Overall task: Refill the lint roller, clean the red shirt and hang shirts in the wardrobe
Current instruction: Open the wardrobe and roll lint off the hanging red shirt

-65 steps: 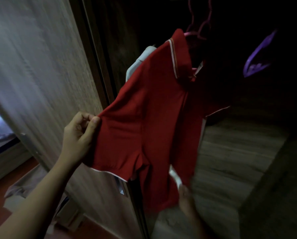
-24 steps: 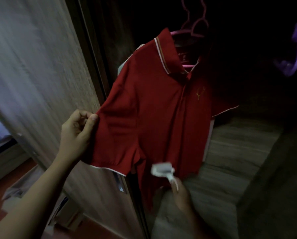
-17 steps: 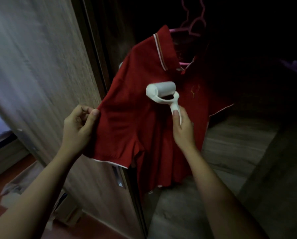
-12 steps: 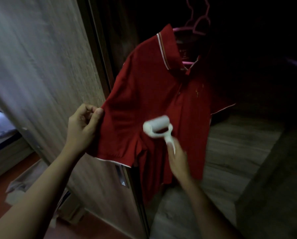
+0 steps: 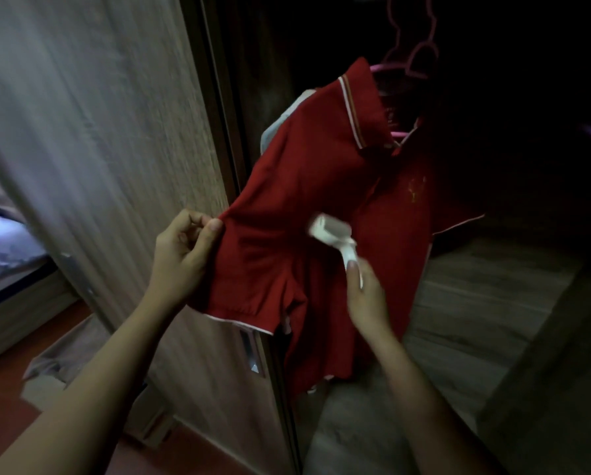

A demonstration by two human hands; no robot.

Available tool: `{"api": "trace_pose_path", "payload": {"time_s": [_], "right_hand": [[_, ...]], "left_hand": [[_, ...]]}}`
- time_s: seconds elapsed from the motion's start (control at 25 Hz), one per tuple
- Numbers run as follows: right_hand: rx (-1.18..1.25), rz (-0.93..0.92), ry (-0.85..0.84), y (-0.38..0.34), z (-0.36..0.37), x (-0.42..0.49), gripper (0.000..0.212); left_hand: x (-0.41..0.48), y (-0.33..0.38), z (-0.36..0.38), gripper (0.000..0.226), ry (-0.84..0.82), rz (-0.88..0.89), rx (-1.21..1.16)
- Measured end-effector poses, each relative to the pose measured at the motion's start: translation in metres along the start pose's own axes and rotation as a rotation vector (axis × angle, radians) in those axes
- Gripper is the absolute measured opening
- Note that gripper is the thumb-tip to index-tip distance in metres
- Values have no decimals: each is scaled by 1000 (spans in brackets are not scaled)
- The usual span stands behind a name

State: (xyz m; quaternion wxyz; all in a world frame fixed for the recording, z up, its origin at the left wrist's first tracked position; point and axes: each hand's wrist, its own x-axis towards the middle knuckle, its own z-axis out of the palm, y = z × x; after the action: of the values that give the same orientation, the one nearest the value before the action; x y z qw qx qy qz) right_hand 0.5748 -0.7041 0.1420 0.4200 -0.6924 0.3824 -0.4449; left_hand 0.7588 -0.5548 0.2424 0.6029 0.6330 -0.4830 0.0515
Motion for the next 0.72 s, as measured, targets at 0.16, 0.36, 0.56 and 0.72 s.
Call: {"api": "trace_pose_path", "payload": {"time_s": [0.16,0.36,0.56,0.72], "right_hand": [[300,125,-130,-74,-6,1,25],[-39,58,-267,-38,22,-111,41],[-110,-78,-183,-76,6,-36,29],[153,137,58,-106,-31,44,30]], "left_hand": [[3,-4,-2,17,-13,-15,-30],[3,-9,-2,14,-13,-15,-60],[1,-6,-1,17,-6,3,-28],[1,-7,-1,20,-3,-3,-30]]}}
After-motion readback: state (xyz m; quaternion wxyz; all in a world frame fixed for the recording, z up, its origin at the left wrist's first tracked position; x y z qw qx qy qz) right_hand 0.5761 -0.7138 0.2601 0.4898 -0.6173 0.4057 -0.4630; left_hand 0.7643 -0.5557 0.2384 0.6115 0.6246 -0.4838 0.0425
